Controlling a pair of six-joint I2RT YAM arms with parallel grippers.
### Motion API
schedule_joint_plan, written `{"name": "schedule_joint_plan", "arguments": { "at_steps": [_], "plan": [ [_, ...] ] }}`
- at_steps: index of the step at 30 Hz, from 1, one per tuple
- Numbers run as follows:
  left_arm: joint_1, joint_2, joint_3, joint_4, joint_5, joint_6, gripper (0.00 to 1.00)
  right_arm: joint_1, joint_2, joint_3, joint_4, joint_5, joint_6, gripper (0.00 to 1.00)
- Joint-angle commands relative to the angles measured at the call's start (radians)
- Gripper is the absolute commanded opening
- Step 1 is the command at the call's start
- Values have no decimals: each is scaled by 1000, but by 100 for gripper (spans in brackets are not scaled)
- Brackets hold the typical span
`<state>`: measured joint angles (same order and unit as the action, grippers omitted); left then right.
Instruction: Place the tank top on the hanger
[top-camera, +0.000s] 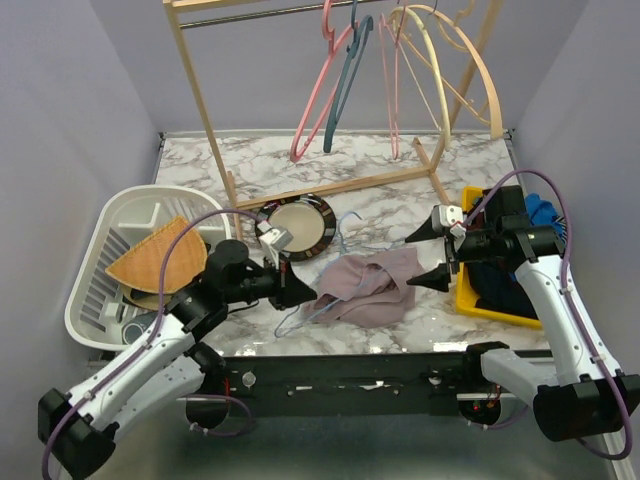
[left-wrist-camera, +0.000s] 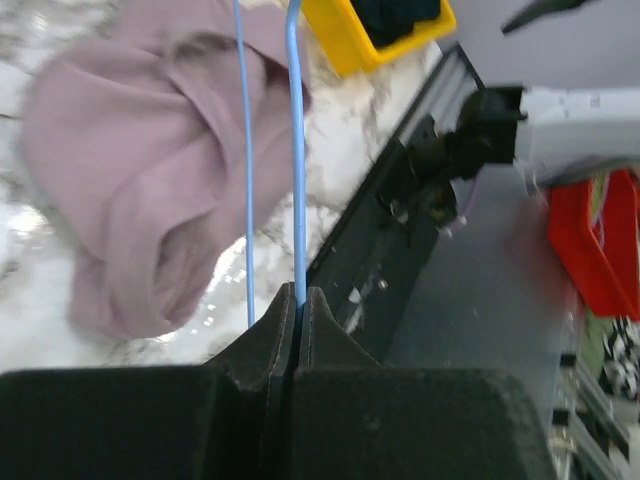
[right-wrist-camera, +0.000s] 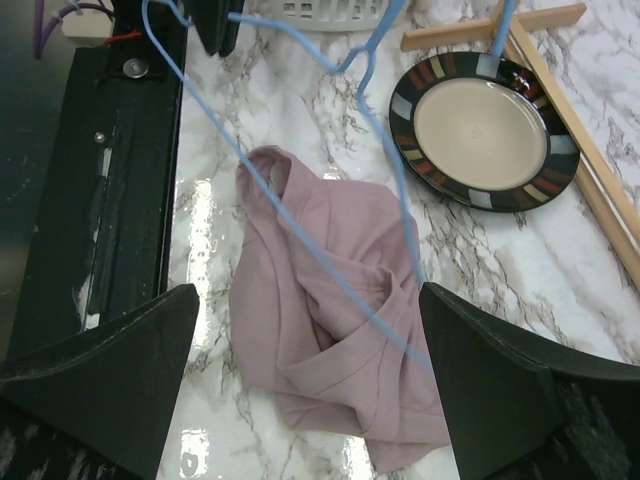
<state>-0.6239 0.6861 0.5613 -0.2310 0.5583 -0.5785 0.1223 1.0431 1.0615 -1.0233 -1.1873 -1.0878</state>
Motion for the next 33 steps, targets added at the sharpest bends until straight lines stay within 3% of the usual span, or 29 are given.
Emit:
{"name": "schedule_joint_plan", "arguments": {
  "at_steps": [1,6,18,21,22,24,28,30,31,33],
  "plan": [
    [-155,139,75,102,40,52,0,-4,-3,3,-40,-40,-40,100],
    [-204,240,120,180,69,63,0,-3,-3,-47,-50,-44,-40,98],
    [-252,331,169,226,114,72,0,-3,63,-81,-146,-60,-116,78],
    [-252,325,166,226,86,80,0,-3,70,-71,-193,-70,-156,56],
    [-252,325,164,226,72,81,0,-1,74,-60,-205,-72,-161,33],
    [-252,325,163,226,45,85,0,0,77,-49,-230,-46,-152,1],
    [-252,326,155,211,-117,85,1,0,51,-49,-176,78,-26,1],
    [-250,329,157,179,-200,80,23,-1,15,-60,-140,151,40,1],
    [-250,328,160,147,-225,85,46,-1,2,-67,-126,173,60,1],
    [-252,323,166,102,-322,85,60,-3,-49,-84,-107,218,89,1]
  ]
}}
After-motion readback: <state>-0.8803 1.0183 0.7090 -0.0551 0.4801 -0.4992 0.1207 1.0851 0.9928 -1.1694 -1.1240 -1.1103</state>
